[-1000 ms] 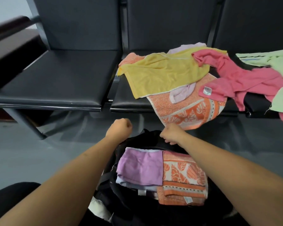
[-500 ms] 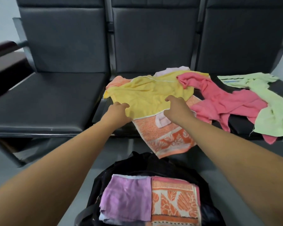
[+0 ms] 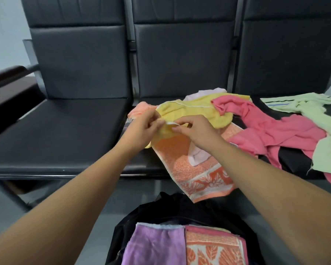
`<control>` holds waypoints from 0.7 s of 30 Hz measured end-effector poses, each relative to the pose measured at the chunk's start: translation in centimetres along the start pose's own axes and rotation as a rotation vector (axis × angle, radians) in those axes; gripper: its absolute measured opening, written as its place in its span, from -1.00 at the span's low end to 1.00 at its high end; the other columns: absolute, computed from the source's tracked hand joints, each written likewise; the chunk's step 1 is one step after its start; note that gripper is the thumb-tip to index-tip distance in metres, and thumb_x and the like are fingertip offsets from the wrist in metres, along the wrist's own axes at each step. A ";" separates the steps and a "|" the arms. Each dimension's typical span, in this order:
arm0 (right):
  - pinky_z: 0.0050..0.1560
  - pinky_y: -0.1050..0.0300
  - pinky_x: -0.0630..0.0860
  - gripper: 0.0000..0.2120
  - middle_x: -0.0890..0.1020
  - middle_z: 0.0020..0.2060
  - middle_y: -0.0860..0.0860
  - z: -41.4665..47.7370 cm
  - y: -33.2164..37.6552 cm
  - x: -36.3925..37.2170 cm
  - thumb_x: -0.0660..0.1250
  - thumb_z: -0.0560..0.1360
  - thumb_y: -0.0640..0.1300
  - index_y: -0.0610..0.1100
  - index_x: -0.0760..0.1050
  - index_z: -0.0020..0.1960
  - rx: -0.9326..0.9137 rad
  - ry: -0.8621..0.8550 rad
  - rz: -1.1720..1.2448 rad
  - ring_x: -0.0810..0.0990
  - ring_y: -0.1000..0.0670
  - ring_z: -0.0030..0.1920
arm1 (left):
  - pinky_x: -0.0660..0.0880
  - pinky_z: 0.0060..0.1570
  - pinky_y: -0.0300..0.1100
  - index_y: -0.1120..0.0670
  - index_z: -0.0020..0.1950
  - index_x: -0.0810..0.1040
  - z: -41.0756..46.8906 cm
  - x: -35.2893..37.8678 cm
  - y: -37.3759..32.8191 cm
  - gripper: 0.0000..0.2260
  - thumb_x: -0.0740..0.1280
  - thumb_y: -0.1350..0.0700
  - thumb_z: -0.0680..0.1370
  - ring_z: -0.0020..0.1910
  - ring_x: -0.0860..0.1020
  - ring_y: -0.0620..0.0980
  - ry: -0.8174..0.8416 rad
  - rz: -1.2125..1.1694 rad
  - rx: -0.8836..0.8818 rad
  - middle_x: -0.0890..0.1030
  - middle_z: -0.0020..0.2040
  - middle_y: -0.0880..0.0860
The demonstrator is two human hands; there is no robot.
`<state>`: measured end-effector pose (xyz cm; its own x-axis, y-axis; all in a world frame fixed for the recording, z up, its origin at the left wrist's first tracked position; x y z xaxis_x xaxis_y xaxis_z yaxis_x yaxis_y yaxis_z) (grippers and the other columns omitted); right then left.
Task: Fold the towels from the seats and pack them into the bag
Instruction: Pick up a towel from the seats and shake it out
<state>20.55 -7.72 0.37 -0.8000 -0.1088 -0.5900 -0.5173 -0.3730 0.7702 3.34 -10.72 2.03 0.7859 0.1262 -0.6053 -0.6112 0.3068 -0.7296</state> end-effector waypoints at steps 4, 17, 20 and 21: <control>-0.21 0.28 0.43 -0.92 0.68 -0.27 0.04 -2.2 4.4 -3.5 0.45 0.53 -0.21 -0.14 0.72 -0.09 -0.060 -0.050 0.035 0.49 0.19 -0.33 | 0.53 0.00 -0.02 0.07 0.03 0.60 -0.9 -1.0 -1.8 -0.82 0.49 0.02 0.53 -0.05 0.60 0.10 0.138 -0.282 -0.001 0.61 0.08 0.19; -0.26 0.28 0.46 -0.77 0.62 -0.16 0.15 -11.2 7.6 -5.4 0.53 0.47 -0.05 0.10 0.64 0.11 -0.007 0.091 -0.085 0.51 0.20 -0.37 | 0.44 -0.15 -0.21 0.02 -0.16 0.71 -5.4 -1.6 -6.6 -0.90 0.51 0.01 0.48 -0.23 0.52 -0.11 0.353 -0.171 0.023 0.65 -0.24 0.10; -0.28 0.18 0.47 -0.84 0.55 -0.47 0.07 -11.6 7.8 -6.1 0.46 0.54 -0.09 -0.16 0.67 -0.16 -0.061 0.012 0.009 0.50 0.10 -0.43 | 0.41 -0.17 -0.28 0.03 -0.12 0.70 -5.7 -1.3 -6.6 -0.87 0.52 -0.01 0.45 -0.25 0.51 -0.15 0.402 -0.159 0.003 0.62 -0.25 0.00; -0.30 0.19 0.47 -0.83 0.53 -0.50 0.03 -11.7 7.7 -6.6 0.45 0.54 -0.10 -0.20 0.68 -0.13 -0.048 -0.006 0.050 0.49 0.09 -0.45 | 0.37 -0.22 -0.32 0.03 -0.13 0.68 -5.7 -1.1 -6.1 -0.86 0.53 -0.02 0.46 -0.28 0.47 -0.18 0.418 -0.073 0.000 0.58 -0.28 -0.05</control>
<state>25.43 -20.64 7.39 -0.8264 -0.1232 -0.5494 -0.4614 -0.4111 0.7862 5.70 -18.11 5.34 0.7214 -0.2898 -0.6290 -0.5551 0.3009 -0.7754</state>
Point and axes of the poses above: each hand's wrist, its own z-axis towards the middle knuckle, its own x-axis out of the palm, y = z × x, the point moved 6 cm from there along z, towards the middle knuckle
